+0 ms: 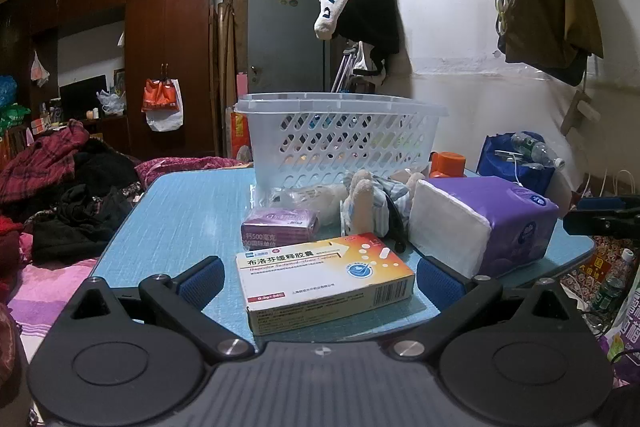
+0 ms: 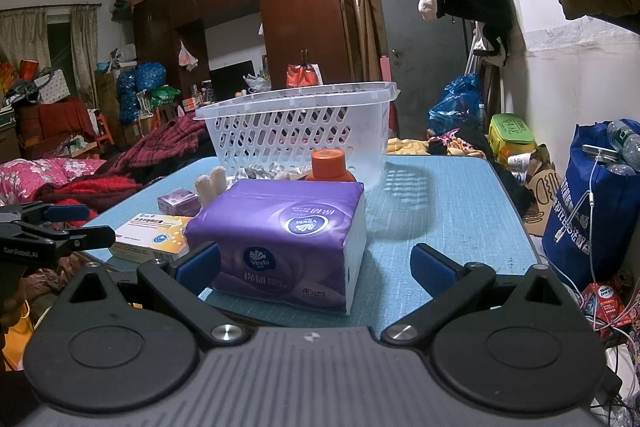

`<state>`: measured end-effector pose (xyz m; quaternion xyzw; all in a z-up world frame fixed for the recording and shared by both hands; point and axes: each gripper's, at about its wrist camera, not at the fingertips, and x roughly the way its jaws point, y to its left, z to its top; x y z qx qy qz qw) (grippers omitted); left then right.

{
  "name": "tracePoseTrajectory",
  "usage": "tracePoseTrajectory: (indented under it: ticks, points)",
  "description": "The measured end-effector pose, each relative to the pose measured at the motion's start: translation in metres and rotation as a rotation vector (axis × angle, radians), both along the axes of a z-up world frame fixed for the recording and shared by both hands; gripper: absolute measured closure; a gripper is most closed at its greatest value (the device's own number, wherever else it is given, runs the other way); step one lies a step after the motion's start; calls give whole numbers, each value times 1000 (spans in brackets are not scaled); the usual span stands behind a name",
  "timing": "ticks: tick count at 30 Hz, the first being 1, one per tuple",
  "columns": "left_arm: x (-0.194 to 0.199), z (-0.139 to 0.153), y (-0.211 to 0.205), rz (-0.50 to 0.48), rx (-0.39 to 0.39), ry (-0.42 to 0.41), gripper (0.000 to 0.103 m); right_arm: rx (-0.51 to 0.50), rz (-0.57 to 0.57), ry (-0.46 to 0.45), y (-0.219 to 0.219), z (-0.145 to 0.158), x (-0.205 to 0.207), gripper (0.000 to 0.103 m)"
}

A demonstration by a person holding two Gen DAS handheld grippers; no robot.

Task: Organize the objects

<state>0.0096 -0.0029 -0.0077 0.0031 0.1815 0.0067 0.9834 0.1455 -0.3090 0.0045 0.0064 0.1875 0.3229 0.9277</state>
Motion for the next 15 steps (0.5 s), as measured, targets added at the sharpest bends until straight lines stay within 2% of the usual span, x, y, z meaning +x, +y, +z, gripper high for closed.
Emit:
tracePoseTrajectory:
  ticks: [15]
  points:
    - [0,-2,1,-1,2,3,0,-1,0,1,0,0,0,0]
